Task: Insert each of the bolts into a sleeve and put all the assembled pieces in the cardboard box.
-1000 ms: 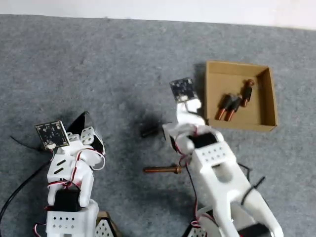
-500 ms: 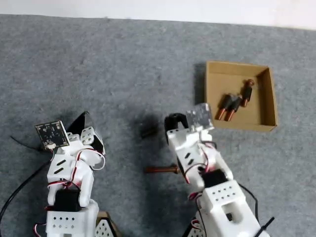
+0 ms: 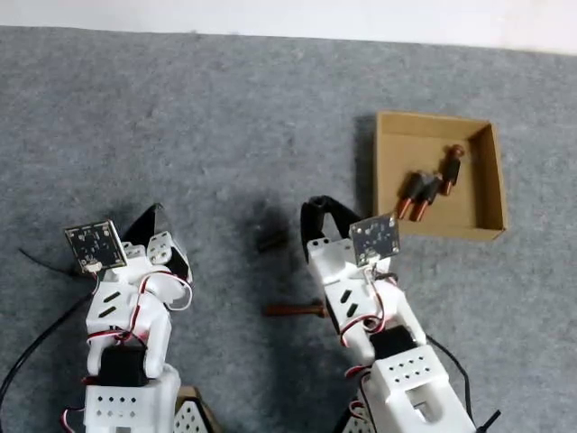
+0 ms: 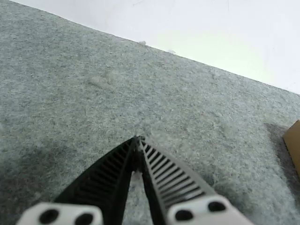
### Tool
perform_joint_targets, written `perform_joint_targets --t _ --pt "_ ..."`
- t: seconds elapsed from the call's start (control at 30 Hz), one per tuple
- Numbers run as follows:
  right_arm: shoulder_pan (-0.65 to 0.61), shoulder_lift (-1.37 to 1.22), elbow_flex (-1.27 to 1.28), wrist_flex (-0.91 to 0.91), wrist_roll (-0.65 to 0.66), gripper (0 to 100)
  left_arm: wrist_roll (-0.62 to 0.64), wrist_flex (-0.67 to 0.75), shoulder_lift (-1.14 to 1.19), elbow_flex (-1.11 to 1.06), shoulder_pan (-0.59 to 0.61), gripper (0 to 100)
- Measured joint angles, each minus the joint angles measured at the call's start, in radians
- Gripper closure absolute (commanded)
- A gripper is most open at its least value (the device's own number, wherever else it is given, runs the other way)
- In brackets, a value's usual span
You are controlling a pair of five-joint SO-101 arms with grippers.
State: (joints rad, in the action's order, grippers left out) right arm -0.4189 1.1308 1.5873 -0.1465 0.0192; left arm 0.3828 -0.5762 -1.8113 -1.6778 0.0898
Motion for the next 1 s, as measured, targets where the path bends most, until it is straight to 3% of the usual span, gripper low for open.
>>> perform_joint_targets --t 0.27,0.57,0.77,1.0 --pt "0.0 0.146 0.063 -0.002 0.0 99.3 0.0 0.0 0.0 0.0 0.0 99" --pt "0.026 0.497 0.084 0.002 0.0 99.3 0.0 0.0 0.0 0.0 0.0 99" --pt "0.173 0.675 0.084 0.195 0.0 99.3 0.0 0.0 0.0 0.0 0.0 99" --pt "0.213 0.684 0.084 0.439 0.0 99.3 0.0 0.0 0.0 0.0 0.0 99"
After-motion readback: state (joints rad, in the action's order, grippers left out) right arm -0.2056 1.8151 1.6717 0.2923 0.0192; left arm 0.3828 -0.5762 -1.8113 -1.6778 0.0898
